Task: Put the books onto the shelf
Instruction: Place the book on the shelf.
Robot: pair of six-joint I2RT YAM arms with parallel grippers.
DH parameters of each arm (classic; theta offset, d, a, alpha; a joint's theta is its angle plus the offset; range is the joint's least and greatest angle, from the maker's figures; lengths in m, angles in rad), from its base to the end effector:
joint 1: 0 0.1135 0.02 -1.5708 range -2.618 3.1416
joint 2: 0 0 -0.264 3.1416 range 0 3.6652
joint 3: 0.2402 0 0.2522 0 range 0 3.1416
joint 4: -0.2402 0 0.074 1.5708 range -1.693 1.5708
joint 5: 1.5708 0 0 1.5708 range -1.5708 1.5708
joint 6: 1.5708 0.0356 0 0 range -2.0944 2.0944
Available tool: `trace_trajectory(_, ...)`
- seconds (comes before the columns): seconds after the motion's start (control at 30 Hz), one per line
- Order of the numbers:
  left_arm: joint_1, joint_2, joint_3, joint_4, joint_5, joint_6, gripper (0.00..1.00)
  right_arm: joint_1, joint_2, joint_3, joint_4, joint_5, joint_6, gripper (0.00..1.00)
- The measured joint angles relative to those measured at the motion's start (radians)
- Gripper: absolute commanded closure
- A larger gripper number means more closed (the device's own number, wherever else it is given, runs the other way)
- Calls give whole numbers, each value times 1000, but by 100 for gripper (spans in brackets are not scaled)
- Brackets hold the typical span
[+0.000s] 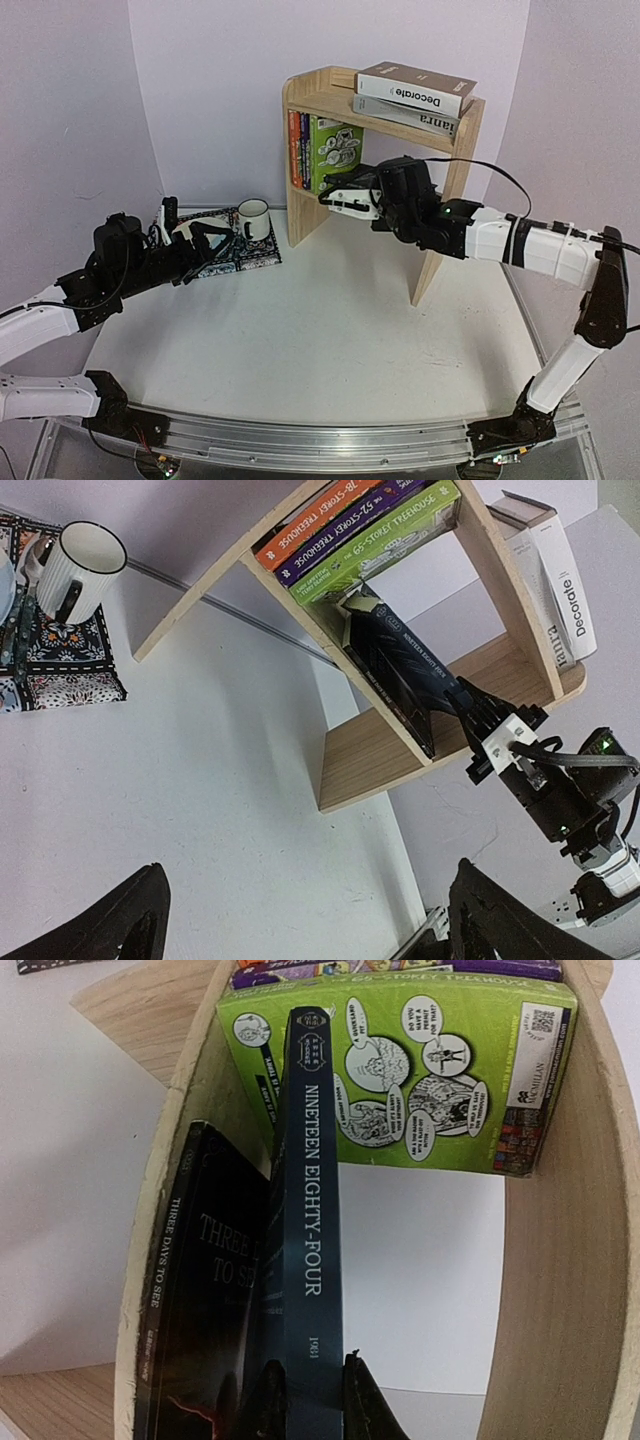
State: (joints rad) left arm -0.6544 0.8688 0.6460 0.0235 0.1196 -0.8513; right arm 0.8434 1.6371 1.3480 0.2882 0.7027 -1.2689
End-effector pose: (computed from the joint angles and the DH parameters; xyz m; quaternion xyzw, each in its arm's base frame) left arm 0.1631 -0.1305 0.2978 -0.0383 0.7725 -0.4659 0.4297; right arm 0.2769 0.2764 0.3645 -0.4584 0.5387 -0.3781 0.5972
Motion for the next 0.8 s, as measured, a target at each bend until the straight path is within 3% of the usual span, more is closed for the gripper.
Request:
trace_trajectory(0.37, 0, 0, 0, 0, 0, 0, 2, -51, 0, -53, -11, 0, 29, 100)
trace_trajectory(0.8, 0, 0, -7, 1, -1, -1, 2, -66, -13, -71, -47, -8, 89, 90)
